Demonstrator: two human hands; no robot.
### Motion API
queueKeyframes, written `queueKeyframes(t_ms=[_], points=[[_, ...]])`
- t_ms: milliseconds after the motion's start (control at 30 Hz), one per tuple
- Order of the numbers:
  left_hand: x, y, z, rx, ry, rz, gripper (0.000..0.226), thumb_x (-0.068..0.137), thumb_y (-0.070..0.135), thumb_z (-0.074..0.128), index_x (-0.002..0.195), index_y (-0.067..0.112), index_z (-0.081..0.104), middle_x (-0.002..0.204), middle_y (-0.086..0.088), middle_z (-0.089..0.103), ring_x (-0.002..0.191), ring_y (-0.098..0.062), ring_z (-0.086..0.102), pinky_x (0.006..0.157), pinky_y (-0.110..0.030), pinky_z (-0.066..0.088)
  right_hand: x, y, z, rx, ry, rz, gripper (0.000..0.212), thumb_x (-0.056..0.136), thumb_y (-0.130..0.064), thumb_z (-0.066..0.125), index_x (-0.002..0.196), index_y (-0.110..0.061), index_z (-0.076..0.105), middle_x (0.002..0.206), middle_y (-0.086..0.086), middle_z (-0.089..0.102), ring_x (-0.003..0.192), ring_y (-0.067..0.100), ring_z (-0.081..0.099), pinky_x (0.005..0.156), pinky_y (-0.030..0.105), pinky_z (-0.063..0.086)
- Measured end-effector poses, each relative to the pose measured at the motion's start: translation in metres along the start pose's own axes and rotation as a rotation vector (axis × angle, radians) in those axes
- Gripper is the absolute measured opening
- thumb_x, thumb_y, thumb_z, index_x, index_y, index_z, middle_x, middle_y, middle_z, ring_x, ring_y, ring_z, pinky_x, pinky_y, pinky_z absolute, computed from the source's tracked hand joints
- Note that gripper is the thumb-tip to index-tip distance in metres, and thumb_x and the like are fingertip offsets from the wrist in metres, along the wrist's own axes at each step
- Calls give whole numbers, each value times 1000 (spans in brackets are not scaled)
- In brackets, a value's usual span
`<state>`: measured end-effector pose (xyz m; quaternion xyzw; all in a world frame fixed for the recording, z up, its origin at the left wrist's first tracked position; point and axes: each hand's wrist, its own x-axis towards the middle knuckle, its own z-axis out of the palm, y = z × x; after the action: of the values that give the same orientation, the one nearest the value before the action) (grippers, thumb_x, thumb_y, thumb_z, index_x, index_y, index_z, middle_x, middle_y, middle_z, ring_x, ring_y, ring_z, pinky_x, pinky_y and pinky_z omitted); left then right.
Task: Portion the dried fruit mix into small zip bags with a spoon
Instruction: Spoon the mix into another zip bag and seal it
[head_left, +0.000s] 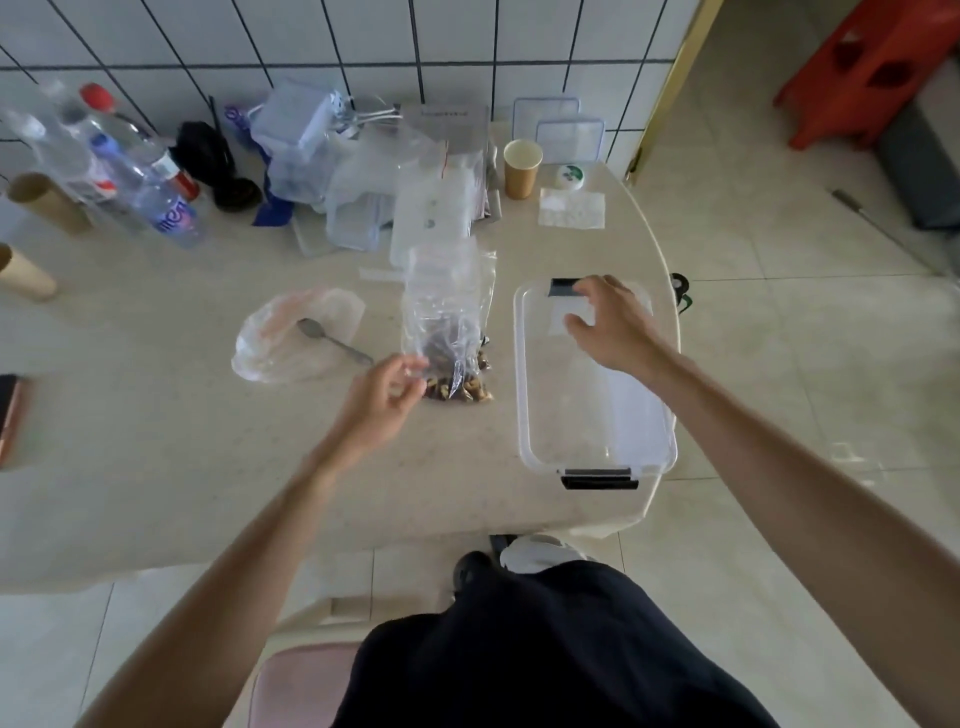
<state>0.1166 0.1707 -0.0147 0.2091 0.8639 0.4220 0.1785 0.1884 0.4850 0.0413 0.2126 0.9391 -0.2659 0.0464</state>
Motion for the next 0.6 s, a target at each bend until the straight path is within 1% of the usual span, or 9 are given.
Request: queueKeyframes(t_ms=[33,100,167,200,267,300,400,500,600], points=[[20,7,-2,86,33,26,37,97,6,68,133,8,63,129,-8,70,99,-22,74,92,-22,53,5,-8,2,4,-46,-41,46,100,-28,61,141,-9,52,143,10,54,128,29,55,100,39,47],[57,21,-5,237,54,40,62,98,9,65,155,11,41,156,-9,49,96,-19,72,96,-30,49,16,-20,6,19,-131,-103,49,101,-29,61,144,-9,49,146,9,53,133,27,53,106,40,45],[88,34,-5,351,17,43,75,99,12,61,164,21,24,169,-1,30,95,-15,70,96,-37,50,27,-29,11,22,-186,-161,51,102,-28,61,147,-10,46,148,9,51,135,26,52,109,40,43],[102,38,-5,405,-24,43,75,100,14,60,164,24,22,170,1,28,101,-18,70,98,-40,52,33,-33,13,21,-209,-186,53,102,-27,61,149,-10,45,148,10,51,135,27,52,109,41,44],[119,40,-3,468,-145,15,66,101,16,59,160,24,31,164,1,40,116,-23,65,106,-45,49,44,-40,20,-6,-255,-240,57,101,-26,61,153,-12,41,147,11,50,135,30,50,109,44,44],[124,41,-2,477,-186,-4,59,100,16,60,155,23,40,157,1,50,116,-21,64,108,-43,48,50,-44,23,-47,-262,-274,60,100,-26,62,154,-14,39,148,12,50,136,31,48,110,45,42],[127,40,0,543,-186,-8,28,99,15,58,125,21,68,125,2,72,92,-13,63,94,-36,53,64,-59,32,-222,-218,-415,63,98,-27,63,156,-19,38,153,10,45,142,29,40,117,42,33],[121,42,-2,643,-157,-6,19,99,22,55,105,24,73,109,5,74,91,-17,65,75,-32,46,72,-75,44,-220,-287,-438,57,98,-31,67,150,-20,48,150,9,48,141,28,43,116,41,33],[111,35,-13,645,-179,39,11,97,29,60,91,31,69,98,7,72,91,-22,68,71,-33,40,76,-83,53,-192,-331,-414,34,99,-29,66,131,-18,67,130,9,63,123,29,59,108,40,41]])
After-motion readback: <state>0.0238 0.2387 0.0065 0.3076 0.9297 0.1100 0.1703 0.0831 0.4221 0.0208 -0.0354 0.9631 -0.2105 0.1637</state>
